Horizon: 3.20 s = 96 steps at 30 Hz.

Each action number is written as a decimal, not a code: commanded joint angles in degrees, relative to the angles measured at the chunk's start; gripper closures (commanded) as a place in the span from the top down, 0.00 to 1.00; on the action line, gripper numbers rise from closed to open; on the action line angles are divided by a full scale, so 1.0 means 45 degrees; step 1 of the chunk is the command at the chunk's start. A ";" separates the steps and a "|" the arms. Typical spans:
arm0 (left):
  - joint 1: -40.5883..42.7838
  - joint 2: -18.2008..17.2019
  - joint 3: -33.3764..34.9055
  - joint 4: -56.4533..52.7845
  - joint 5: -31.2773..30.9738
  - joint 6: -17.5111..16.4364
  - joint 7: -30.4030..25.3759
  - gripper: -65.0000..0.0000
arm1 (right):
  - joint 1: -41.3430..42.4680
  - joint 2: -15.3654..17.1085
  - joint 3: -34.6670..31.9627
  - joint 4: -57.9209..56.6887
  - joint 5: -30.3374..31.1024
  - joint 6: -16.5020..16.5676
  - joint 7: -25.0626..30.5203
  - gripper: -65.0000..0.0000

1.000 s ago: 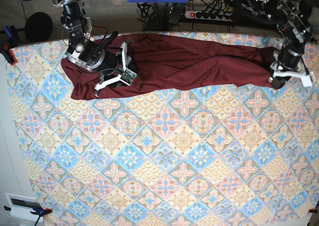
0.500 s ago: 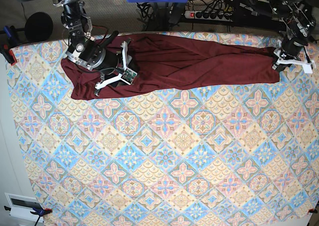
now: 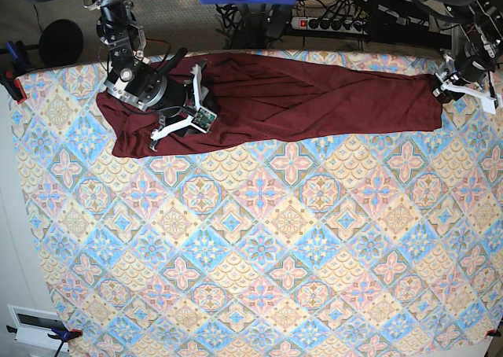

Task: Layout the t-shirt on the table in an organized manner, then fold the t-shirt properly
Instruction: 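Grasp the strip end with the left gripper and pull it outward, then hold both strip ends and stretch the maroon strip straight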

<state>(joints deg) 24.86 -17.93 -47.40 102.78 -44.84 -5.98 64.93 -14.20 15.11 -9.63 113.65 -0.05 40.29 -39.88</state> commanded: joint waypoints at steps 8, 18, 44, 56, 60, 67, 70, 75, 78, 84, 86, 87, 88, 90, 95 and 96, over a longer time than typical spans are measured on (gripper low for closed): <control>-0.1041 -0.1123 -0.0007 -0.1204 -0.0048 -0.0029 -0.0176 0.41 | 0.0136 0.0050 0.0039 0.0289 0.0120 -0.0065 0.0276 0.24; -0.1999 -0.2569 0.1185 -0.4252 -0.0087 -0.0029 -0.0255 0.41 | 0.0195 0.0031 0.0039 0.0289 0.0120 -0.0065 0.0276 0.24; -0.2194 -0.2120 0.4135 -0.5053 -0.0966 -0.0049 -0.0274 0.41 | 0.0195 0.0031 0.0039 0.0269 0.0120 -0.0065 0.0276 0.24; -0.2175 -0.2979 0.3255 -0.4213 -0.1005 -0.0010 -0.0176 0.41 | 0.0215 0.0031 0.0039 0.0250 0.0120 -0.0065 0.0276 0.24; -0.1452 -0.3038 0.3236 -0.2689 -0.1259 -0.0010 -0.0176 0.41 | 0.0215 0.0031 0.0039 0.0250 0.0120 -0.0065 0.0276 0.24; -0.0963 -0.3097 0.3197 -0.1693 -0.2295 -0.0010 -0.0176 0.43 | 0.0215 0.0031 0.0098 0.0230 0.0120 -0.0065 0.0276 0.24; -0.0963 -0.3136 0.3197 -0.1673 -0.2353 -0.0010 -0.0176 0.50 | 0.0215 0.0031 0.0098 0.0230 0.0120 -0.0065 0.0276 0.24; -0.0846 -0.3272 0.3197 -0.1693 -0.2353 -0.0029 -0.0176 0.63 | 0.0215 0.0031 0.0098 0.0230 0.0120 -0.0065 0.0276 0.24; -0.0885 -0.3331 0.3197 -0.1712 -0.2255 -0.0029 -0.0196 0.63 | 0.0215 0.0031 0.0079 0.0230 0.0120 -0.0065 0.0276 0.24; -0.0905 -0.3351 0.3197 -0.2103 -0.1669 -0.0029 -0.0196 0.63 | 0.0195 0.0031 0.0059 0.0230 0.0120 -0.0065 0.0276 0.24; -0.1081 -0.3351 0.3216 -0.2650 -0.1240 -0.0029 -0.0216 0.63 | 0.0195 0.0031 0.0059 0.0250 0.0120 -0.0065 0.0276 0.24; -0.1295 -0.3351 0.3216 -0.2982 -0.1005 -0.0029 -0.0196 0.63 | 0.0195 0.0031 0.0059 0.0250 0.0120 -0.0065 0.0276 0.24; -0.1432 -0.3351 0.3236 -0.3236 -0.0829 -0.0029 -0.0196 0.63 | 0.0195 0.0031 0.0059 0.0250 0.0120 -0.0065 0.0276 0.24; -0.1452 -0.3351 0.3236 -0.3373 -0.0634 -0.0049 -0.0255 0.63 | 0.0195 0.0031 0.0059 0.0250 0.0120 -0.0065 0.0276 0.24; -0.1530 -0.3351 0.3275 -0.3373 -0.0575 -0.0049 -0.0255 0.63 | 0.0195 0.0031 0.0039 0.0250 0.0120 -0.0065 0.0276 0.24; -0.1549 -0.3351 0.3275 -0.3392 -0.0575 -0.0049 -0.0255 0.63 | 0.0195 0.0031 0.0039 0.0250 0.0120 -0.0065 0.0276 0.24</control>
<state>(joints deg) 18.24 -31.57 -32.25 86.67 -46.92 -6.00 64.31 -13.76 15.07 -9.61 113.62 -0.05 40.29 -39.90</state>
